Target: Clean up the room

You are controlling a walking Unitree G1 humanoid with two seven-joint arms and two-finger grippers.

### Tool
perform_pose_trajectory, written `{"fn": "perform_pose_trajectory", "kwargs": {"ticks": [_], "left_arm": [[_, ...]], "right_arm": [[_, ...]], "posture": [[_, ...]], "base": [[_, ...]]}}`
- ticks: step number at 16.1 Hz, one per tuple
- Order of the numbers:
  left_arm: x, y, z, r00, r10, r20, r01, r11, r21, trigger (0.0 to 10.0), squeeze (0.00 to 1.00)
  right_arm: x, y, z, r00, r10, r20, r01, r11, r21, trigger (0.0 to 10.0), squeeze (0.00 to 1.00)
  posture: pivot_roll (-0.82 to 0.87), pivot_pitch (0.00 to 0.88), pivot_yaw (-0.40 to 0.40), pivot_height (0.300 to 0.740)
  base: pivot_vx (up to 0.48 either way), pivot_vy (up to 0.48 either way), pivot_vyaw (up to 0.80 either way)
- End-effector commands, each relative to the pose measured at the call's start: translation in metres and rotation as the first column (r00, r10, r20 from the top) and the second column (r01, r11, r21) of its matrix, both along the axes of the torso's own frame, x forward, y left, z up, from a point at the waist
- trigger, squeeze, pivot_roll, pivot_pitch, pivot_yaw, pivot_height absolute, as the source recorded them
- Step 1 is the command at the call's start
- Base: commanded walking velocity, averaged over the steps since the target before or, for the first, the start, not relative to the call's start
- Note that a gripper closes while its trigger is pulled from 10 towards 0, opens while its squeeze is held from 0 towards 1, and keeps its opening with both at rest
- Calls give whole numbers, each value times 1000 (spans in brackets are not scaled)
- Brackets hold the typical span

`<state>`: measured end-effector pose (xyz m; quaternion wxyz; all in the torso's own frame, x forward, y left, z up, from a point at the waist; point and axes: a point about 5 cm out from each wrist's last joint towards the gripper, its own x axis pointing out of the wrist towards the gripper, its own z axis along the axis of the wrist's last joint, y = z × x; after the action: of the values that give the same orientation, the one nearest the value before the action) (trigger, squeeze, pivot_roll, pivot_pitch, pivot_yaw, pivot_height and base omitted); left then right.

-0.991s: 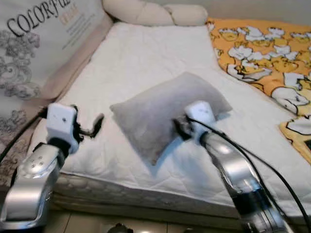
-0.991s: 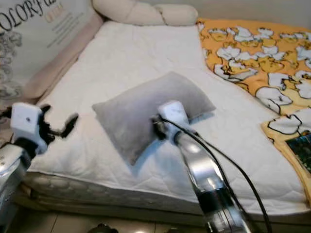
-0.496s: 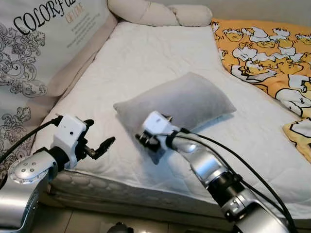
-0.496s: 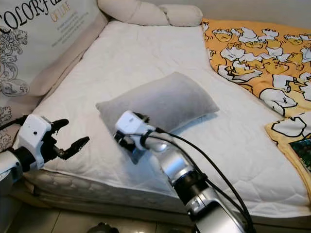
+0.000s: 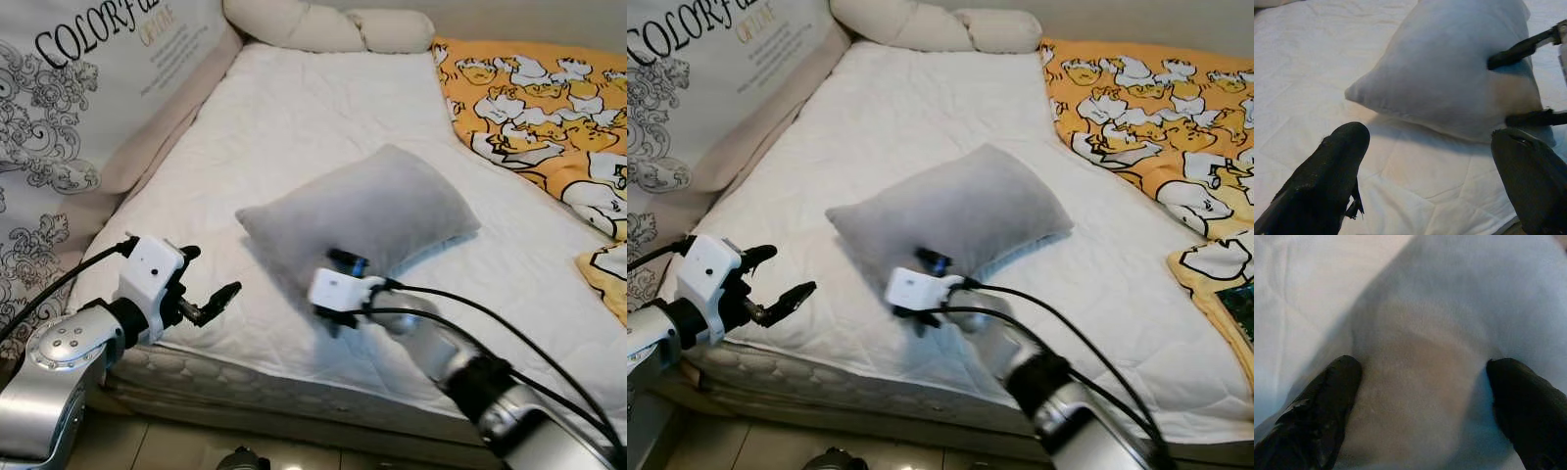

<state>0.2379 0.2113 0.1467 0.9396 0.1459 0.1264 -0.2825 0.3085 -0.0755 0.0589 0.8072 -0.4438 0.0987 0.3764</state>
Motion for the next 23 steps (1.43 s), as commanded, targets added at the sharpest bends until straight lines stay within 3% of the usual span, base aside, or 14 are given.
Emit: {"fn": "perform_pose_trajectory", "kwargs": {"ticks": [1, 4, 5, 8, 10, 12, 14, 15, 16, 19, 20, 21, 22, 23], "left_arm": [[1, -4, 1, 1000, -24, -1, 24, 1000, 3, 10000, 0], [2, -5, 3, 1000, -27, 8, 27, 1000, -2, 10000, 0], [1, -7, 3, 1000, -28, 13, 28, 1000, -10, 10000, 0], [1, -10, 1, 999, -35, 10, 35, 999, -23, 10000, 0], [3, -10, 1, 999, -39, 10, 39, 999, -26, 10000, 0], [5, -11, 1, 999, -46, 14, 46, 999, -29, 10000, 0], [13, -10, 6, 999, -14, 48, 17, 998, -68, 10000, 0], [29, -9, 10, 994, 69, 87, -59, 992, -109, 10000, 0], [37, -8, 10, 989, 105, 104, -95, 990, -101, 10000, 0], [39, -12, 11, 989, 104, 109, -91, 989, -116, 10000, 0], [37, -20, 10, 994, 61, 96, -49, 992, -115, 10000, 0], [37, -21, 10, 994, 49, 96, -39, 993, -110, 10000, 0], [37, -22, 10, 994, 42, 97, -31, 994, -105, 10000, 0], [38, -22, 10, 993, 47, 104, -36, 994, -105, 10000, 0]], "right_arm": [[3, -21, 1, 997, -71, -13, 71, 997, -1, 10000, 0], [2, -53, 12, 992, -125, -16, 125, 992, -2, 10000, 0], [-4, -90, 23, 990, -137, -39, 136, 990, -22, 10000, 0], [-29, -140, 36, 985, -128, -111, 118, 988, -95, 10000, 0], [-35, -161, 48, 979, -168, -116, 156, 982, -105, 10000, 0], [-38, -171, 58, 974, -191, -119, 181, 979, -95, 10000, 0], [-38, -176, 70, 965, -242, -103, 242, 970, -10, 10000, 0], [-34, -168, 71, 934, -329, -137, 351, 917, 190, 10000, 0], [-34, -153, 68, 931, -319, -176, 360, 880, 309, 10000, 0], [-40, -121, 65, 952, -222, -211, 288, 883, 370, 10000, 0], [-36, -83, 57, 971, -125, -205, 193, 915, 355, 10000, 0], [-33, -72, 56, 974, -105, -199, 171, 922, 348, 10000, 0], [-28, -57, 54, 977, -65, -203, 133, 930, 342, 10000, 514], [-20, -30, 49, 981, -11, -196, 68, 956, 287, 10000, 1000]], "posture": [[-4, 47, 7, 740], [-9, 47, 1, 740], [-15, 43, 0, 740], [-30, 36, 7, 740], [-39, 32, 15, 740], [-44, 26, 21, 740], [-50, 20, 21, 740], [-49, 17, 19, 740], [-53, 16, 23, 740], [-55, 19, 32, 740], [-52, 24, 36, 740], [-51, 26, 34, 740], [-44, 29, 28, 740], [-36, 34, 18, 740]], "base": [[0, 0, 0], [0, 0, 0], [0, 0, 0], [0, 0, 0], [0, 0, 0], [0, 0, 0], [0, 0, 0], [0, 0, 0], [0, 0, 0], [0, 0, 0], [0, 0, 0], [0, 0, 0], [0, 0, 0], [0, 0, 0]]}}
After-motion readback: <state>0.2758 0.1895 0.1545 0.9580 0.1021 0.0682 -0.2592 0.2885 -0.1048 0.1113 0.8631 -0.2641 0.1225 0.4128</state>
